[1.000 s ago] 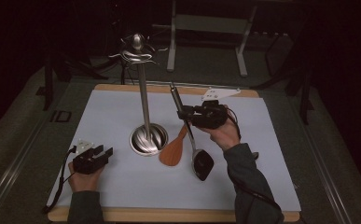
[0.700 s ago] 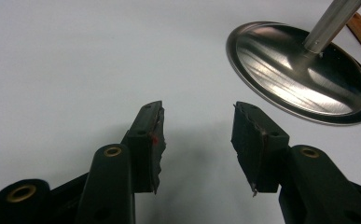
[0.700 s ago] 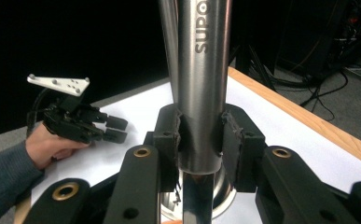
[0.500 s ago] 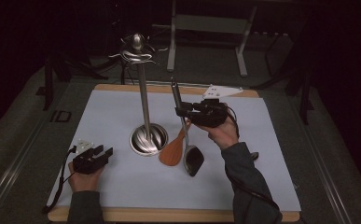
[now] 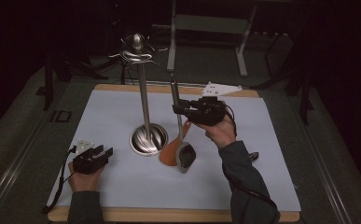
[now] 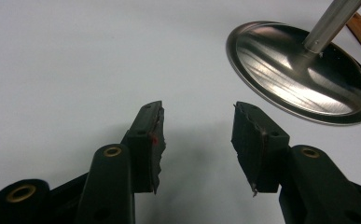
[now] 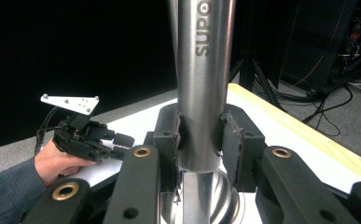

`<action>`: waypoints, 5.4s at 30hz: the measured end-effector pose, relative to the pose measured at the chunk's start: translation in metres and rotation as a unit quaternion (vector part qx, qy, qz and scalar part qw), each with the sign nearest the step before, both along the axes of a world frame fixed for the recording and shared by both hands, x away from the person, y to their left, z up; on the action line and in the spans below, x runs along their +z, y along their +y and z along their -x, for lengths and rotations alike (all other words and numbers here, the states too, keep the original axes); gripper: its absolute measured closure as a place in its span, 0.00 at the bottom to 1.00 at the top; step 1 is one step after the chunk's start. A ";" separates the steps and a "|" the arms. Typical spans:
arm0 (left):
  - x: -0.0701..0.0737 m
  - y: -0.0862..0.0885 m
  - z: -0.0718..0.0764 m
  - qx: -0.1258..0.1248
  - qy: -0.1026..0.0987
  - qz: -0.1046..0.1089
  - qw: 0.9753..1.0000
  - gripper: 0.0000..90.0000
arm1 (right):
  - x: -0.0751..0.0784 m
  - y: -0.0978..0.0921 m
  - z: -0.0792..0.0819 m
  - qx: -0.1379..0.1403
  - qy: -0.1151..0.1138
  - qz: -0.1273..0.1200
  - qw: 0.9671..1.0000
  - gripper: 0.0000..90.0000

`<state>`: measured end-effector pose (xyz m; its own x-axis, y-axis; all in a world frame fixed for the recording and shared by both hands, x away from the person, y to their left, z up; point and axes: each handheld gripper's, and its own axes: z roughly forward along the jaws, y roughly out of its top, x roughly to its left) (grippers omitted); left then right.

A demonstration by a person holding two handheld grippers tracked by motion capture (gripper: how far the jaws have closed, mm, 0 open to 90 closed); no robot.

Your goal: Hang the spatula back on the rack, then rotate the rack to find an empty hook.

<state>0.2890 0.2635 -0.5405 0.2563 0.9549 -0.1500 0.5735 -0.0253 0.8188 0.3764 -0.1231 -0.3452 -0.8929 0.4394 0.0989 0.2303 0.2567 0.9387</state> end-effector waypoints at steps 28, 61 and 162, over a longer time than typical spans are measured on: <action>0.000 0.000 0.000 0.000 0.000 0.001 1.000 0.60 | 0.017 0.008 0.000 0.022 -0.004 -0.019 1.000 0.77; 0.000 0.000 0.000 0.000 0.000 0.001 1.000 0.60 | 0.044 0.032 0.006 0.052 -0.025 -0.027 0.998 0.77; 0.142 -0.043 0.041 -0.039 -0.205 0.063 0.976 1.00 | -0.045 -0.032 -0.004 -0.079 0.032 0.212 0.974 0.64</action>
